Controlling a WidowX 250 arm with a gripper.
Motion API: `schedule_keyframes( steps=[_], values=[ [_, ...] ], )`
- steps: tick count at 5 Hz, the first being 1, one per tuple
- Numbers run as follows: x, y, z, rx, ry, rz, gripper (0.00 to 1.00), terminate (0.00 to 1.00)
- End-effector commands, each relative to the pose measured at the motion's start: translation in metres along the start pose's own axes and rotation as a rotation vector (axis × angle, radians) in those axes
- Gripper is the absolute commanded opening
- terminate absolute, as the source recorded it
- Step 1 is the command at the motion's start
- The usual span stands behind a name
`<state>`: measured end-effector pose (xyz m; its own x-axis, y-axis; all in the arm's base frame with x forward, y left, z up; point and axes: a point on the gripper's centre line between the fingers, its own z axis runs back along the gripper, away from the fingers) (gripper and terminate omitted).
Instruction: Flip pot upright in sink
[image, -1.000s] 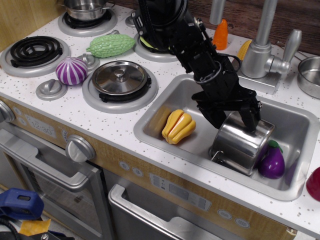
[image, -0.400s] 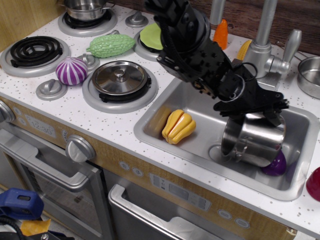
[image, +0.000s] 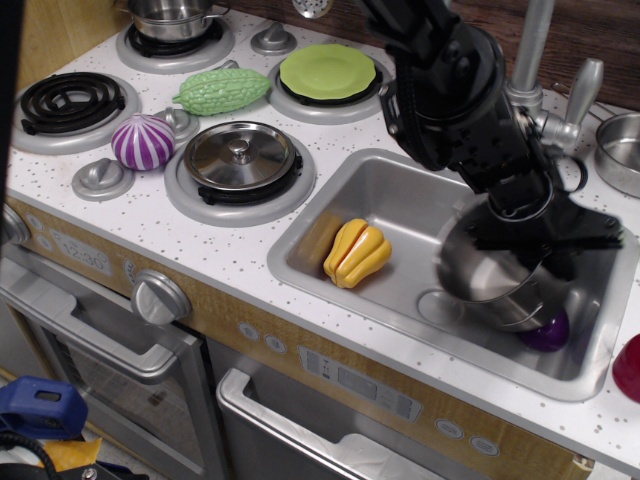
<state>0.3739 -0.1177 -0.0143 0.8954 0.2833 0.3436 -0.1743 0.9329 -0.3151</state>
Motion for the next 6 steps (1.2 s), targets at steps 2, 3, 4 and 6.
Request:
schedule_keyframes(
  steps=[2, 3, 4, 6],
  values=[
    [0.010, 0.010, 0.029, 0.092, 0.084, -0.050, 0.00, 0.00],
    [0.010, 0.002, 0.027, 0.083, 0.085, -0.054, 1.00, 0.00],
    [0.020, -0.004, 0.032, 0.088, 0.016, -0.023, 1.00, 0.00],
    [0.020, -0.004, 0.032, 0.088, 0.016, -0.023, 1.00, 1.00]
  ],
)
